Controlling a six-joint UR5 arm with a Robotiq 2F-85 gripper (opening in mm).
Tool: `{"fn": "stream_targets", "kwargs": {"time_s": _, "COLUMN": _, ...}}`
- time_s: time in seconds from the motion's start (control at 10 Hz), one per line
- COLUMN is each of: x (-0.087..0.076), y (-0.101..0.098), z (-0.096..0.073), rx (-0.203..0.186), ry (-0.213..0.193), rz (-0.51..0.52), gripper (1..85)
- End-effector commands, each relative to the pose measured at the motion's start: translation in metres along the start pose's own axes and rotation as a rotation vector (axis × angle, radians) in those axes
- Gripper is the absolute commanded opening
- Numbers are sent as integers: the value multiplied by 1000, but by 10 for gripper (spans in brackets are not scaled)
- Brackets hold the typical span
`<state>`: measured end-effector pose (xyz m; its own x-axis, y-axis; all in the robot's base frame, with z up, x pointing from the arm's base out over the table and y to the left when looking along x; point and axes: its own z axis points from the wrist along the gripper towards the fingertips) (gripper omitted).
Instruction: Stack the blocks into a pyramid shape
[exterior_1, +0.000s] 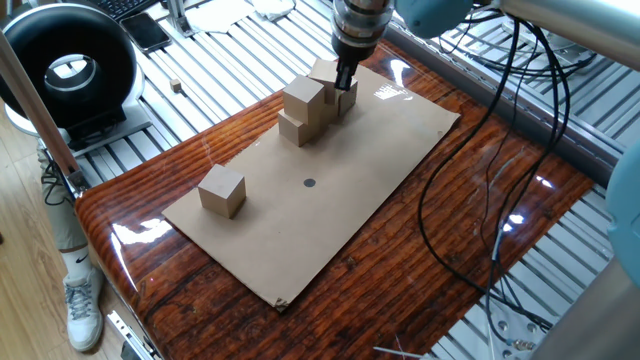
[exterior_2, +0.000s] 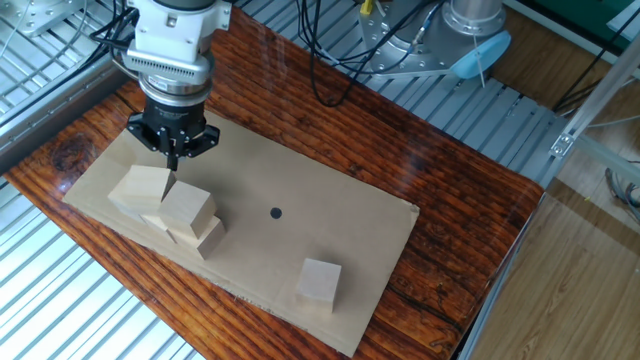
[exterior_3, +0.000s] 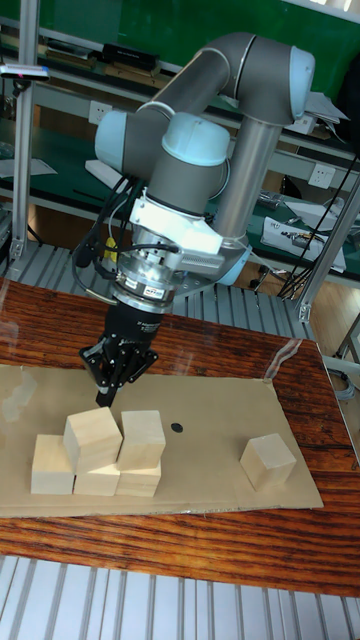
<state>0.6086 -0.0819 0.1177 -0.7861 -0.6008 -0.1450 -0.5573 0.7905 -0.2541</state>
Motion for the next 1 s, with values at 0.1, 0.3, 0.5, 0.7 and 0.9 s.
{"fn": "stream_targets", "kwargs": {"time_s": 0.1, "x": -7, "y": 0, "z": -3, "rx": 5, "ry": -10, "rz": 15, "gripper": 10}}
{"fn": "stream_targets", "kwargs": {"time_s": 0.3, "x": -10, "y": 0, "z": -3, "rx": 6, "ry": -15, "rz": 20, "gripper": 10}}
{"fn": "stream_targets", "kwargs": {"time_s": 0.5, "x": -15, "y": -2, "z": -3, "rx": 17, "ry": -22, "rz": 18, "gripper": 10}}
{"fn": "stream_targets", "kwargs": {"time_s": 0.7, "x": -17, "y": -7, "z": 0, "rx": 33, "ry": -17, "rz": 4, "gripper": 10}}
{"fn": "stream_targets", "kwargs": {"time_s": 0.9, "x": -4, "y": 7, "z": -2, "rx": -20, "ry": 21, "rz": 39, "gripper": 10}}
